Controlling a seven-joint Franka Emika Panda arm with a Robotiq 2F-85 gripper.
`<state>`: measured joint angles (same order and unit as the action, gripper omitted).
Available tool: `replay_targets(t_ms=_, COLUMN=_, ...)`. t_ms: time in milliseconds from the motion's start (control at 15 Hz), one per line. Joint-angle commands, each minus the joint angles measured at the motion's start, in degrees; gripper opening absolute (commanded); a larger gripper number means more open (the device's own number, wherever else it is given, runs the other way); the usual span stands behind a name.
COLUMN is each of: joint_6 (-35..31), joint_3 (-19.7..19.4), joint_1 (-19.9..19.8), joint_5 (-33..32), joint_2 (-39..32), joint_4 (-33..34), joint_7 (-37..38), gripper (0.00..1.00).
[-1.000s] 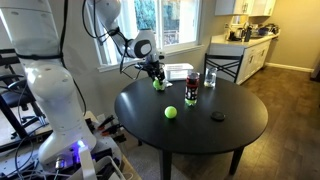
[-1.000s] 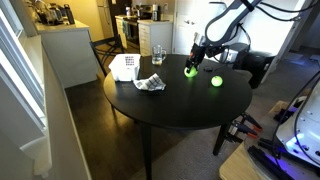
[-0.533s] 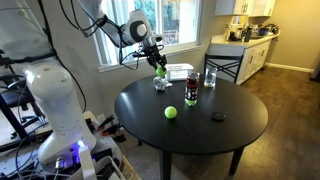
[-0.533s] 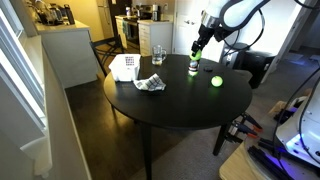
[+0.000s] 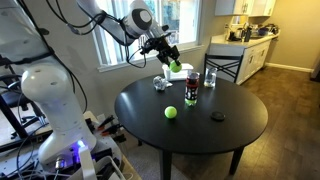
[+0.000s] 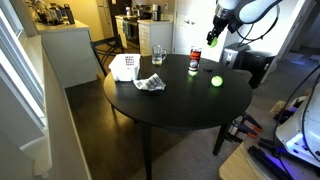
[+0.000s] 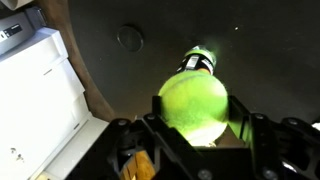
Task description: Put the tennis ball on the left in the container.
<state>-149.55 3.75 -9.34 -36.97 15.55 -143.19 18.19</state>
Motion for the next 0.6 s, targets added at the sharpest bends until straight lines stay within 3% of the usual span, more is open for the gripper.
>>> replay_targets(t_ms=0, joint_6=0.2, joint_3=0.0, joint_1=-2.7, joint_5=-5.9, joint_2=0.6, joint_4=0.8, joint_7=3.9, gripper=0.39)
replay_targets(t_ms=267, joint_6=0.3, joint_3=-1.2, joint_1=-1.7, joint_5=-6.3, joint_2=-0.3, joint_4=0.2, joint_7=1.7, gripper=0.39)
replay_targets(t_ms=333, joint_6=0.2, joint_3=-1.6, joint_1=-1.7, joint_5=-5.6, joint_2=0.0, joint_4=0.7, joint_7=2.2, gripper=0.64)
replay_targets(t_ms=533, joint_6=0.2, joint_3=-1.5, joint_1=-1.3, joint_5=-5.6, joint_2=-0.5, joint_4=0.5, joint_7=2.2, gripper=0.64)
